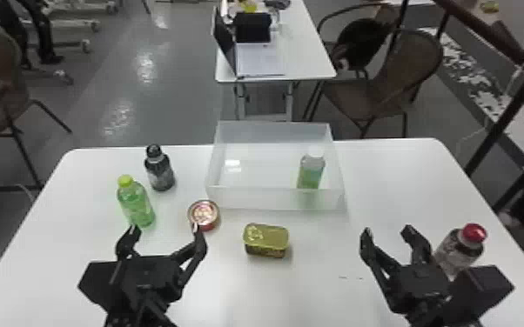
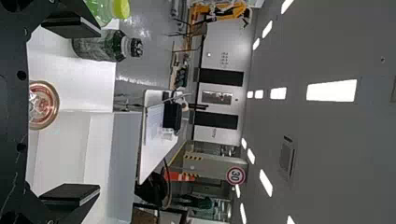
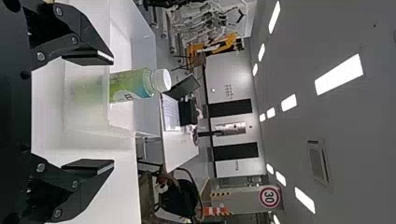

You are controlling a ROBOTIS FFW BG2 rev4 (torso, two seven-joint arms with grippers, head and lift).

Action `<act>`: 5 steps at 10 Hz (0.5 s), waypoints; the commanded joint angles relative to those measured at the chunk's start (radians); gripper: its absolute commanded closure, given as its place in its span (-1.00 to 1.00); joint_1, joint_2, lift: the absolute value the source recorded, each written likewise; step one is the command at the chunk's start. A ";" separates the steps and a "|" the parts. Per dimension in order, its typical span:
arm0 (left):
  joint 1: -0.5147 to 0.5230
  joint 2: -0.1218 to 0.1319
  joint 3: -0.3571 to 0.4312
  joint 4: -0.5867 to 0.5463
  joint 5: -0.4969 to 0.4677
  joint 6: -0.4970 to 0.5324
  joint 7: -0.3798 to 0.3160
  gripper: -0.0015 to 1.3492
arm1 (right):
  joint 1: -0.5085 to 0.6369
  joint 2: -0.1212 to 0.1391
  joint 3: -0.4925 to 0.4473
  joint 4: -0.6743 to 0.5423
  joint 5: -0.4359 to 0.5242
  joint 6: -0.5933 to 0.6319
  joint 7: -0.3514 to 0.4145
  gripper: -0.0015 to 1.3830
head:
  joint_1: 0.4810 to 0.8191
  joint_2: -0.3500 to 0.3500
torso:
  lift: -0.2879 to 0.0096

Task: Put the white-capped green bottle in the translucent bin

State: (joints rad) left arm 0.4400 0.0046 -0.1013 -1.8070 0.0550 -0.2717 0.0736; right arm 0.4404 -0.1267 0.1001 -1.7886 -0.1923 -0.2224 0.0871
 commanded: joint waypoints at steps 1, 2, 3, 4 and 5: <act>0.003 -0.002 -0.002 0.000 -0.001 -0.001 0.000 -0.81 | 0.001 0.001 0.001 -0.002 0.002 0.000 0.000 -0.31 | 0.27 0.02 | 0.62; 0.003 -0.002 0.000 -0.002 -0.001 -0.003 0.000 -0.81 | 0.001 0.001 0.001 -0.002 0.002 0.000 0.000 -0.31 | 0.27 0.02 | 0.62; 0.003 -0.003 0.000 -0.002 -0.001 -0.003 0.000 -0.81 | 0.003 0.001 0.001 -0.003 0.004 -0.006 -0.001 -0.31 | 0.27 0.02 | 0.62; 0.003 -0.003 0.000 -0.002 -0.001 -0.003 0.000 -0.81 | 0.003 0.002 0.000 -0.002 0.007 -0.011 -0.003 -0.31 | 0.27 0.02 | 0.62; 0.003 -0.003 0.000 -0.002 -0.001 -0.003 0.000 -0.81 | 0.003 0.004 0.001 -0.002 0.007 -0.011 -0.004 -0.31 | 0.27 0.02 | 0.62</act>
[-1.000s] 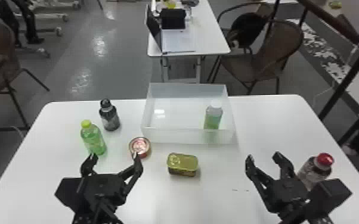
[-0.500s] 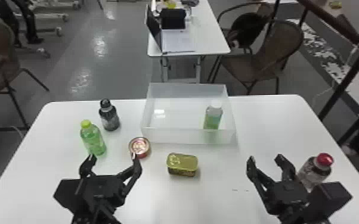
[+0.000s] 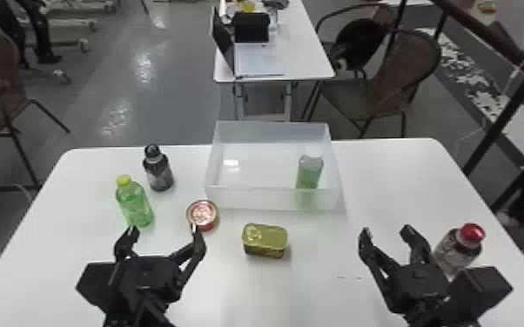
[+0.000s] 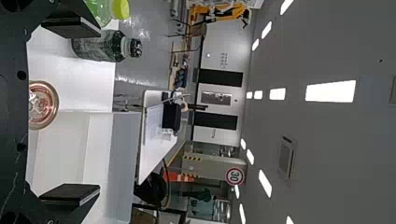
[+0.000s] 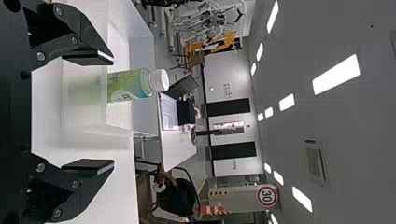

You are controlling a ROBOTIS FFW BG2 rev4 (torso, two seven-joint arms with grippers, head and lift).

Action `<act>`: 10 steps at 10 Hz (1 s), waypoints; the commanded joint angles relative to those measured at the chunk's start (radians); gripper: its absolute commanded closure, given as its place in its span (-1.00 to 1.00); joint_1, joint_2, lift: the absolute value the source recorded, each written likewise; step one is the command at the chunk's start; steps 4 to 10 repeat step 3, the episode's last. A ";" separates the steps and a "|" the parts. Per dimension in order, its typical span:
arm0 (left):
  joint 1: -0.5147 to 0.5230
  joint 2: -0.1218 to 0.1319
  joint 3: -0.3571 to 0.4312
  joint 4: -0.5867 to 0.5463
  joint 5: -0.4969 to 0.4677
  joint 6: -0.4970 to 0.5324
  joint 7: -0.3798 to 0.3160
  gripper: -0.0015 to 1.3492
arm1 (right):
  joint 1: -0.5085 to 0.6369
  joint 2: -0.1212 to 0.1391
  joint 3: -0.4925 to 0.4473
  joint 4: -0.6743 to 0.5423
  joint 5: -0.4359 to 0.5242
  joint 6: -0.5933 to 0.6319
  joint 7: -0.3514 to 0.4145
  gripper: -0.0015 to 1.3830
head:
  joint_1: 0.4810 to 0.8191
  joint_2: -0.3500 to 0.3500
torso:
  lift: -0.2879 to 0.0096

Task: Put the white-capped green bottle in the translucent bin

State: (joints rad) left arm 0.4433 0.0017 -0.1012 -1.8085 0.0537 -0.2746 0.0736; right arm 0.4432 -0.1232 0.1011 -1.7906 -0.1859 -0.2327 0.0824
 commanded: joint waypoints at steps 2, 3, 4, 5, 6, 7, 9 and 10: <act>0.002 0.001 0.000 -0.002 0.000 0.002 0.000 -0.81 | -0.001 0.004 0.000 0.002 0.002 -0.002 -0.001 -0.31 | 0.27 0.02 | 0.62; 0.002 0.000 0.000 -0.002 -0.001 0.000 0.000 -0.81 | -0.001 0.004 0.000 0.002 0.003 -0.002 -0.001 -0.31 | 0.27 0.02 | 0.62; 0.002 0.000 0.000 -0.002 -0.001 0.000 0.000 -0.81 | -0.001 0.004 0.000 0.002 0.003 -0.002 -0.001 -0.31 | 0.27 0.02 | 0.62; 0.002 0.000 0.000 -0.002 -0.001 0.000 0.000 -0.81 | -0.001 0.004 0.000 0.002 0.003 -0.002 -0.001 -0.31 | 0.27 0.02 | 0.62; 0.002 0.000 0.000 -0.002 -0.001 0.000 0.000 -0.81 | -0.001 0.004 0.000 0.002 0.003 -0.002 -0.001 -0.31 | 0.27 0.02 | 0.62; 0.002 0.000 0.000 -0.002 -0.001 0.000 0.000 -0.81 | -0.001 0.004 0.000 0.002 0.003 -0.002 -0.001 -0.31 | 0.27 0.02 | 0.62; 0.002 0.000 0.000 -0.002 -0.001 0.000 0.000 -0.81 | -0.001 0.004 0.000 0.002 0.003 -0.002 -0.001 -0.31 | 0.27 0.02 | 0.62; 0.002 0.000 0.000 -0.002 -0.001 0.000 0.000 -0.81 | -0.001 0.004 0.000 0.002 0.003 -0.002 -0.001 -0.31 | 0.27 0.02 | 0.62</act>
